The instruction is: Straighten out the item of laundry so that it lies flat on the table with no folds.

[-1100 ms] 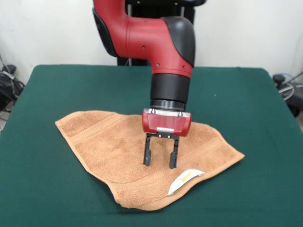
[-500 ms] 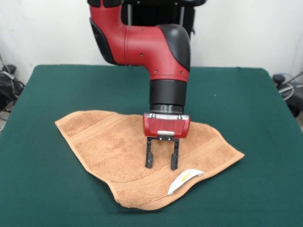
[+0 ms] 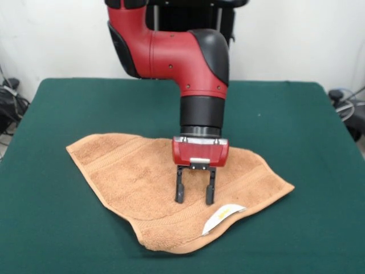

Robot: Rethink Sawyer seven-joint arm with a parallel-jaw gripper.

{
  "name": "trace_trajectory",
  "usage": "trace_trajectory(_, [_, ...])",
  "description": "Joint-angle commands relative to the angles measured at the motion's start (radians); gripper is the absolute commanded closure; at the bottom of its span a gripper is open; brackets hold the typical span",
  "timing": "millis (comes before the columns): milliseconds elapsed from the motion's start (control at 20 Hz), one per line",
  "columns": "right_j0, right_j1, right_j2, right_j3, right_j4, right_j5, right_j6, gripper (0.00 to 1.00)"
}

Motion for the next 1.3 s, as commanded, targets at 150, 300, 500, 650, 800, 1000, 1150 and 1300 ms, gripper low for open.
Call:
trace_trajectory(150, [0.005,-0.007,0.026,-0.002,-0.005,0.139,0.148,0.00])
trace_trajectory(300, [0.006,-0.049,0.023,0.036,-0.008,0.154,0.152,0.00])
trace_trajectory(500, [0.012,-0.081,0.001,0.095,-0.017,0.137,0.161,0.00])
trace_trajectory(650, [0.000,-0.092,-0.004,0.122,-0.037,0.126,0.163,0.00])
trace_trajectory(800, [-0.018,-0.110,0.004,0.138,-0.060,0.138,0.157,0.00])
trace_trajectory(1000, [-0.024,-0.124,0.009,0.143,-0.067,0.157,0.147,0.00])
trace_trajectory(1150, [-0.023,-0.122,0.010,0.139,-0.064,0.163,0.143,0.00])
trace_trajectory(1300, [-0.030,-0.117,0.017,0.135,-0.071,0.166,0.142,0.00])
